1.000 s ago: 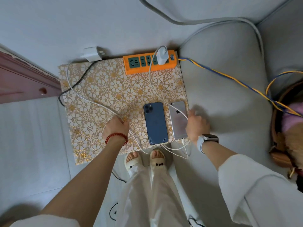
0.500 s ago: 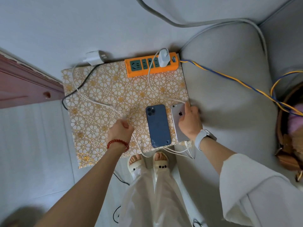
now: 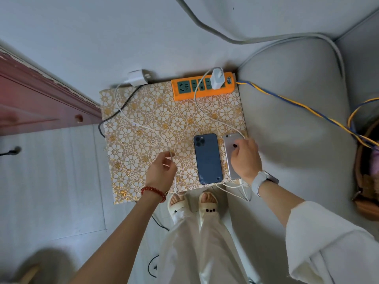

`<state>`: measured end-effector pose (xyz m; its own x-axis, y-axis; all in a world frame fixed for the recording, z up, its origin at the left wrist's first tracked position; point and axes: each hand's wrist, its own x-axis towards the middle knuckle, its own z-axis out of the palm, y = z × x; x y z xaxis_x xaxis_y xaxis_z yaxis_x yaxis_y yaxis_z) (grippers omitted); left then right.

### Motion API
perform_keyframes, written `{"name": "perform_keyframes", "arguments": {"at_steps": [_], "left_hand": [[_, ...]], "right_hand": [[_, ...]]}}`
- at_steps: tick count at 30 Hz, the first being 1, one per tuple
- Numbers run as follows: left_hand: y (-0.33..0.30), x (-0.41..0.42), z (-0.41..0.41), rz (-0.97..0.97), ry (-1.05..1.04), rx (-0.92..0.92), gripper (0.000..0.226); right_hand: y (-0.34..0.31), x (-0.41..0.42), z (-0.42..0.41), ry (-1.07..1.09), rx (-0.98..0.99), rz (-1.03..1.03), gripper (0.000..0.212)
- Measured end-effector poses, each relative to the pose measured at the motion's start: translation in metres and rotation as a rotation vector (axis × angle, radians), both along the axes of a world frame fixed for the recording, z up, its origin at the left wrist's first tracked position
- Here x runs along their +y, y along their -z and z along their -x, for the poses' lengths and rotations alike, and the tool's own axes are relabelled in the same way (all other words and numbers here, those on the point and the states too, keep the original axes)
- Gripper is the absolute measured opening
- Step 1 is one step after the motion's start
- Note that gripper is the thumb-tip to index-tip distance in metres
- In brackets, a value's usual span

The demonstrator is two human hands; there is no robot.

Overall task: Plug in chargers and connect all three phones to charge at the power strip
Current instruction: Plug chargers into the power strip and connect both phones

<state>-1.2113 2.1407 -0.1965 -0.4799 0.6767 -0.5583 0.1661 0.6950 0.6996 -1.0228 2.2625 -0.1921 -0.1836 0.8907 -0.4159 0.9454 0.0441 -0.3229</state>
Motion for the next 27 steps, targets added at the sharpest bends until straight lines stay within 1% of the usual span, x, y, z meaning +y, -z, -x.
{"name": "perform_keyframes", "arguments": {"at_steps": [1,2,3,5,6,7,8,10,11,12,13,14,15,16,18,19,20,21,22,24,25,27], "left_hand": [[-0.005,-0.002,-0.001,-0.041,0.023,0.015,0.022],[-0.01,-0.005,-0.003,-0.083,0.07,0.034,0.022],[-0.014,-0.009,-0.004,-0.123,0.137,0.049,0.021],[-0.022,-0.022,-0.006,-0.187,0.283,0.07,0.022],[-0.026,-0.029,-0.006,-0.208,0.359,0.09,0.022],[-0.029,-0.037,-0.006,-0.229,0.439,0.123,0.023],[-0.031,-0.045,-0.005,-0.252,0.52,0.163,0.024],[-0.036,-0.061,-0.001,-0.263,0.635,0.21,0.025],[-0.037,-0.066,0.002,-0.244,0.65,0.203,0.025],[-0.037,-0.071,0.007,-0.202,0.639,0.179,0.024],[-0.037,-0.071,0.013,-0.138,0.598,0.122,0.022],[-0.037,-0.069,0.02,-0.06,0.512,0.028,0.021],[-0.037,-0.065,0.027,0.003,0.359,-0.109,0.021],[-0.038,-0.057,0.034,0.042,0.143,-0.289,0.023],[-0.041,-0.038,0.049,0.023,-0.326,-0.681,0.031],[-0.042,-0.027,0.057,-0.008,-0.482,-0.819,0.036],[-0.044,-0.016,0.062,-0.026,-0.564,-0.917,0.039],[-0.048,-0.005,0.065,-0.035,-0.603,-0.979,0.041],[-0.051,0.005,0.065,-0.036,-0.624,-1.002,0.04],[-0.059,0.019,0.058,-0.031,-0.651,-0.95,0.03],[-0.062,0.022,0.055,-0.041,-0.647,-0.893,0.026],[-0.064,0.02,0.052,-0.071,-0.561,-0.772,0.02]], "right_hand": [[-0.003,-0.004,0.004,-0.005,0.076,0.004,0.017],[-0.007,-0.007,0.012,0.03,0.167,0.075,0.019],[-0.011,-0.008,0.024,0.119,0.276,0.232,0.022],[-0.022,-0.009,0.053,0.348,0.51,0.675,0.029],[-0.028,-0.008,0.067,0.413,0.607,0.856,0.032],[-0.033,-0.006,0.081,0.442,0.693,0.98,0.034],[-0.037,-0.005,0.092,0.46,0.771,1.068,0.033],[-0.047,-0.005,0.113,0.479,0.89,1.164,0.024],[-0.052,-0.007,0.122,0.471,0.919,1.161,0.021],[-0.056,-0.009,0.129,0.442,0.92,1.11,0.02],[-0.06,-0.012,0.132,0.398,0.91,1.044,0.02],[-0.063,-0.015,0.132,0.332,0.903,0.998,0.021],[-0.067,-0.018,0.13,0.252,0.9,0.984,0.021],[-0.071,-0.021,0.126,0.164,0.891,0.989,0.02],[-0.079,-0.025,0.113,-0.025,0.83,1.0,0.018],[-0.083,-0.027,0.107,-0.128,0.766,0.995,0.017],[-0.087,-0.029,0.101,-0.233,0.687,0.992,0.016],[-0.09,-0.031,0.096,-0.329,0.608,1.0,0.016],[-0.092,-0.032,0.092,-0.402,0.544,1.02,0.015],[-0.093,-0.033,0.084,-0.479,0.443,1.033,0.017],[-0.092,-0.032,0.081,-0.501,0.384,0.986,0.017],[-0.085,-0.026,0.078,-0.481,0.273,0.792,0.025]]}}
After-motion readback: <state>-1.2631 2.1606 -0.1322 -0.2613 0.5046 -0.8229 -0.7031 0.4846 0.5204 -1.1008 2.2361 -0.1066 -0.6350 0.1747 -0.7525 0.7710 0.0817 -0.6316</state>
